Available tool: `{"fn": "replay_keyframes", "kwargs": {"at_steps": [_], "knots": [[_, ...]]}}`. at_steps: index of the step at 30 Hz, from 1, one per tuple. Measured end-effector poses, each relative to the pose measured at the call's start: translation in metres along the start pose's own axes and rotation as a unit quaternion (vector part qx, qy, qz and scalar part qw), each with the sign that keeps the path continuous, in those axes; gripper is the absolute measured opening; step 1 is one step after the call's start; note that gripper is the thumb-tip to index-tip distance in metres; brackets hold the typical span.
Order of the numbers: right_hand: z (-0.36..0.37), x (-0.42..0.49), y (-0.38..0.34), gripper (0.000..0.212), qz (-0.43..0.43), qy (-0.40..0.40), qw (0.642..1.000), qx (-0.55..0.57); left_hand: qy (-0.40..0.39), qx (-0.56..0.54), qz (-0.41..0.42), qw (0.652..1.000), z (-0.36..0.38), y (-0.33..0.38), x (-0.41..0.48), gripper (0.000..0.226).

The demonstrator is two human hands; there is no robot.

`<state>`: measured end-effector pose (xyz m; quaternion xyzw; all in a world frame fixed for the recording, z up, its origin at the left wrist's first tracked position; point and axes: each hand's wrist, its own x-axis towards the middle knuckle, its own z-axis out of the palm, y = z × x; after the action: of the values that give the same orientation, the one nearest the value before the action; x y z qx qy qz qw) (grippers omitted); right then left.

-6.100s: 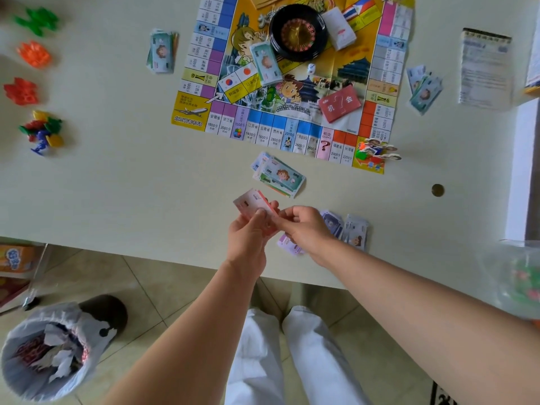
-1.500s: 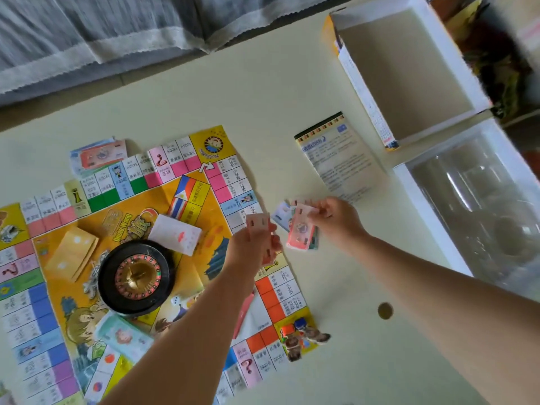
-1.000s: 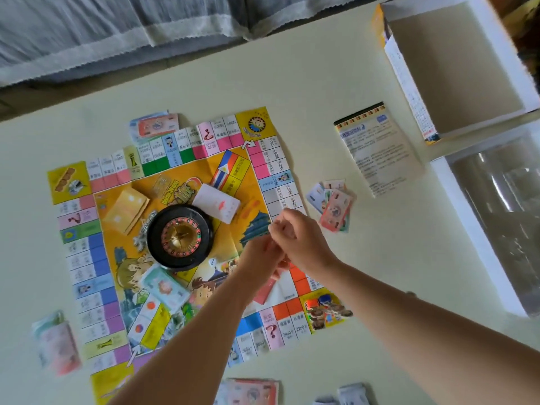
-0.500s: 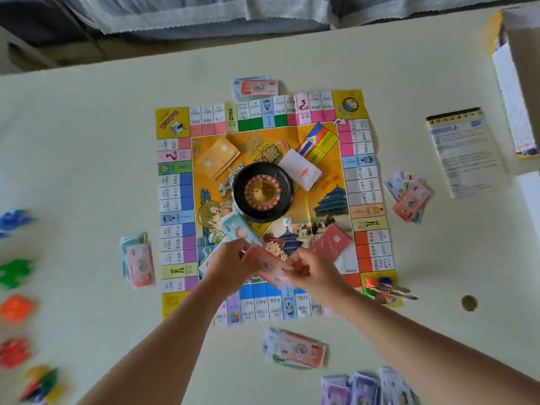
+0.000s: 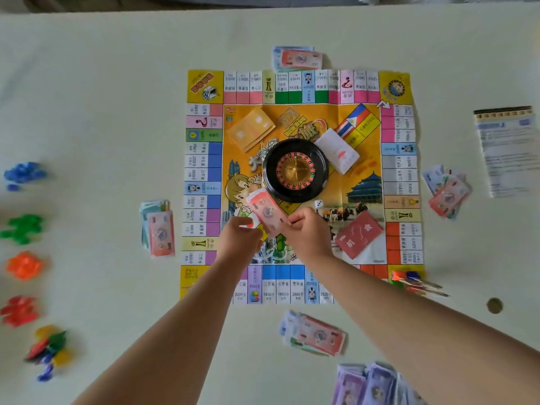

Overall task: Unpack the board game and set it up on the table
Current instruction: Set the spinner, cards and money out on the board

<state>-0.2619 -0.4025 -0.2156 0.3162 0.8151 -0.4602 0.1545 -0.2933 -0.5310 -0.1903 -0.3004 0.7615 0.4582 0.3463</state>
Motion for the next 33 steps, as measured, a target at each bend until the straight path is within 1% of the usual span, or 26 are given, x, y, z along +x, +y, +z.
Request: {"fn": "replay_keyframes", "kwargs": {"at_steps": [3, 5, 9, 12, 14, 16, 19, 22, 24, 28, 33], "knots": [[-0.003, -0.004, 0.005, 0.025, -0.063, 0.026, 0.994, -0.09, -0.008, -0.006, 0.003, 1.0, 0.005, 0.001, 0.0, 0.035], [-0.005, -0.003, 0.006, 0.03, -0.08, 0.016, 0.989, -0.123, -0.006, -0.004, 0.002, 1.0, 0.007, 0.002, 0.001, 0.034], [0.0, 0.003, 0.009, 0.032, -0.105, -0.054, 0.983, -0.137, -0.021, -0.006, 0.006, 1.0, 0.008, 0.005, 0.003, 0.034], [-0.004, 0.003, 0.008, 0.029, -0.109, -0.059, 0.983, -0.137, -0.026, -0.007, 0.008, 1.0, 0.006, 0.004, -0.001, 0.036], [-0.012, -0.004, 0.009, 0.023, -0.125, -0.062, 0.982, -0.127, -0.015, -0.007, 0.011, 1.0, 0.005, -0.001, -0.007, 0.036], [-0.02, -0.013, 0.015, 0.018, -0.14, -0.081, 0.981, -0.11, -0.001, -0.009, 0.011, 1.0, 0.003, -0.01, -0.014, 0.033], [-0.031, -0.033, 0.028, 0.013, -0.151, -0.141, 0.974, -0.099, 0.011, -0.024, 0.003, 1.0, 0.003, -0.029, -0.032, 0.025], [-0.042, -0.06, 0.044, 0.01, -0.143, -0.196, 0.964, -0.111, 0.008, -0.033, -0.006, 0.999, 0.01, -0.055, -0.054, 0.022], [-0.05, -0.079, 0.058, 0.01, -0.134, -0.215, 0.958, -0.137, -0.006, -0.036, -0.02, 0.999, 0.017, -0.075, -0.069, 0.021], [-0.066, -0.117, 0.089, 0.012, -0.121, -0.214, 0.948, -0.2, -0.058, -0.024, -0.058, 0.996, 0.039, -0.12, -0.104, 0.018], [-0.075, -0.151, 0.13, 0.012, -0.121, -0.152, 0.95, -0.243, -0.093, -0.018, -0.078, 0.992, 0.063, -0.17, -0.137, 0.013]]}}
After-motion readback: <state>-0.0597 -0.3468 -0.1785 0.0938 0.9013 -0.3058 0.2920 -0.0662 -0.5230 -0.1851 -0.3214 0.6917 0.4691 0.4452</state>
